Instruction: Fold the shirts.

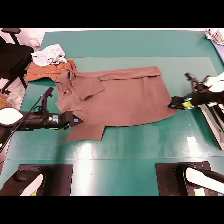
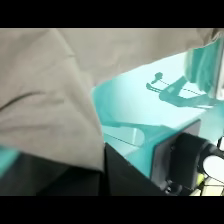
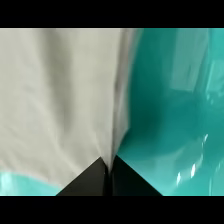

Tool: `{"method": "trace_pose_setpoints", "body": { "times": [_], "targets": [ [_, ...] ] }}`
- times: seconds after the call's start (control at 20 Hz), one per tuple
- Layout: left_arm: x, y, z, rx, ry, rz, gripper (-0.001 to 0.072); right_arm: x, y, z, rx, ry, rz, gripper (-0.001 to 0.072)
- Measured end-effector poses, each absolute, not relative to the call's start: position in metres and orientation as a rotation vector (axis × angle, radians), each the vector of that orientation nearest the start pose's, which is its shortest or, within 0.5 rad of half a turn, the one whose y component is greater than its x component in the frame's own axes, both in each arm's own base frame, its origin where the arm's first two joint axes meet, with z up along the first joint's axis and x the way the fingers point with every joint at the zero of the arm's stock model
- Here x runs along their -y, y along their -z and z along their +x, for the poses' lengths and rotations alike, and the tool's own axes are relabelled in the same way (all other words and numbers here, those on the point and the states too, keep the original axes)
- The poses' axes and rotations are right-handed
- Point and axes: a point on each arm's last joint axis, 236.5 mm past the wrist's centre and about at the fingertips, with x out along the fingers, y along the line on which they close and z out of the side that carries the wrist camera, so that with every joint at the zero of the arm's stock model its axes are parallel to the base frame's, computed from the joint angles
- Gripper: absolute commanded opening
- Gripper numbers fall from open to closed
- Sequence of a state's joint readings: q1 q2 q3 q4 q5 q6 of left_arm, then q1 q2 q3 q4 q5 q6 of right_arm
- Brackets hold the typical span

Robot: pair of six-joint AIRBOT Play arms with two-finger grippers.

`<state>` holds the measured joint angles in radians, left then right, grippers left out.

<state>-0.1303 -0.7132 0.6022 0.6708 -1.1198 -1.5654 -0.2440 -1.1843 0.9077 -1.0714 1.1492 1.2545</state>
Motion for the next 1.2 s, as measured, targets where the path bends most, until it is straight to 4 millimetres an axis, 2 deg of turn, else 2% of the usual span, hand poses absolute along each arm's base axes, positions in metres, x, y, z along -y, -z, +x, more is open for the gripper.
{"method": "trace_pose_setpoints", "body": {
  "times": [0.15, 0.35, 0.45, 0.55, 0.65, 0.8, 1.0, 1.2],
  "targets": [
    [0.197, -0.091, 0.209, -1.165, 0.585, -0.78, 0.0026, -0.009, -0.019, 0.319, -1.196, -0.155, 0.448, 0.0018],
    [0.197, -0.109, 0.187, -1.161, 0.578, -0.829, 0.0026, -0.01, -0.061, 0.288, -1.092, -0.089, 0.5, 0.0018],
    [0.197, -0.113, 0.181, -1.166, 0.574, -0.849, 0.0025, -0.009, -0.079, 0.277, -1.03, -0.051, 0.508, 0.0018],
    [0.196, -0.117, 0.184, -1.145, 0.563, -0.87, 0.0025, 0.0, -0.091, 0.271, -0.976, 0.007, 0.493, 0.0018],
    [0.19, -0.122, 0.2, -1.068, 0.526, -0.893, 0.0025, 0.012, -0.095, 0.271, -0.94, 0.061, 0.476, 0.0019],
    [0.176, -0.124, 0.237, -0.952, 0.437, -0.925, 0.0025, 0.025, -0.088, 0.282, -0.933, 0.107, 0.485, 0.0019],
    [0.167, -0.1, 0.284, -0.923, 0.356, -0.938, 0.0025, 0.04, -0.07, 0.311, -0.944, 0.143, 0.513, 0.0019],
    [0.165, -0.084, 0.338, -0.893, 0.325, -0.911, 0.0025, 0.043, -0.071, 0.355, -0.934, 0.104, 0.457, 0.0019]
  ]
}}
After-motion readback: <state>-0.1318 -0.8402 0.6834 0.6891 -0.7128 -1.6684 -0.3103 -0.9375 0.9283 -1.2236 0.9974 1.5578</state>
